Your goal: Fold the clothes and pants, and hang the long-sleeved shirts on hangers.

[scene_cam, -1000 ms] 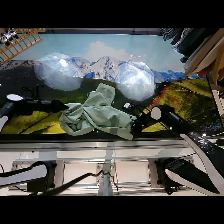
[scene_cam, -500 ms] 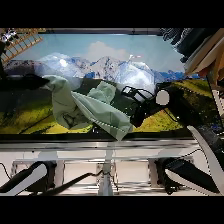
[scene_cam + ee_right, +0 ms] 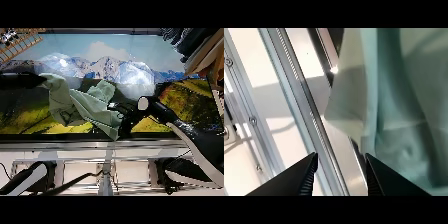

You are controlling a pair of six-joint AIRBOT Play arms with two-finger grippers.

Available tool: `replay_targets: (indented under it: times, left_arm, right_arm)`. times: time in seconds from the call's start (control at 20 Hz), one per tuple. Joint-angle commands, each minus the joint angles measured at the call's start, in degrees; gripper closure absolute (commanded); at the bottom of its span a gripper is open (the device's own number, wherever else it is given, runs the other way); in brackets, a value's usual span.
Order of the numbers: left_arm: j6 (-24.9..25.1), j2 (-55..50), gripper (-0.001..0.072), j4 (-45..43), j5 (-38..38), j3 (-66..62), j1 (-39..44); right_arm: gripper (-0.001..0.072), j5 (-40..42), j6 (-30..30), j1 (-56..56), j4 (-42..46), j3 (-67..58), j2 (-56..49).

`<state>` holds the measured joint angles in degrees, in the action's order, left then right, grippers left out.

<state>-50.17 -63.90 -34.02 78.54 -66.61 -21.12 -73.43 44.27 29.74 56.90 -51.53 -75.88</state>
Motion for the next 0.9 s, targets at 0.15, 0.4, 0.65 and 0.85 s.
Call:
replay_targets:
  times: [0.15, 0.4, 0.65, 0.85]
  left_arm:
    - [0.0, 0.07, 0.0699, 0.0, 0.63, -0.09, -0.07]
    - [0.0, 0.15, 0.0699, 0.0, 0.63, -0.2, -0.22]
    - [-2.8, 0.17, 0.0699, 0.22, 5.11, -15.06, -3.23]
    - [-4.87, 0.2, 0.0698, 14.71, 5.44, -37.03, -5.55]
  right_arm:
    - [0.0382, 6.01, -3.21, 2.14, -0.35, -1.33, -5.57]
    - [0.0695, 6.97, -0.26, 3.54, 2.71, -3.56, -7.3]
    - [0.0698, -4.17, 21.11, 2.99, 30.34, -24.04, 7.87]
    - [0.0699, -1.53, 31.78, 2.99, 45.0, -47.52, 24.02]
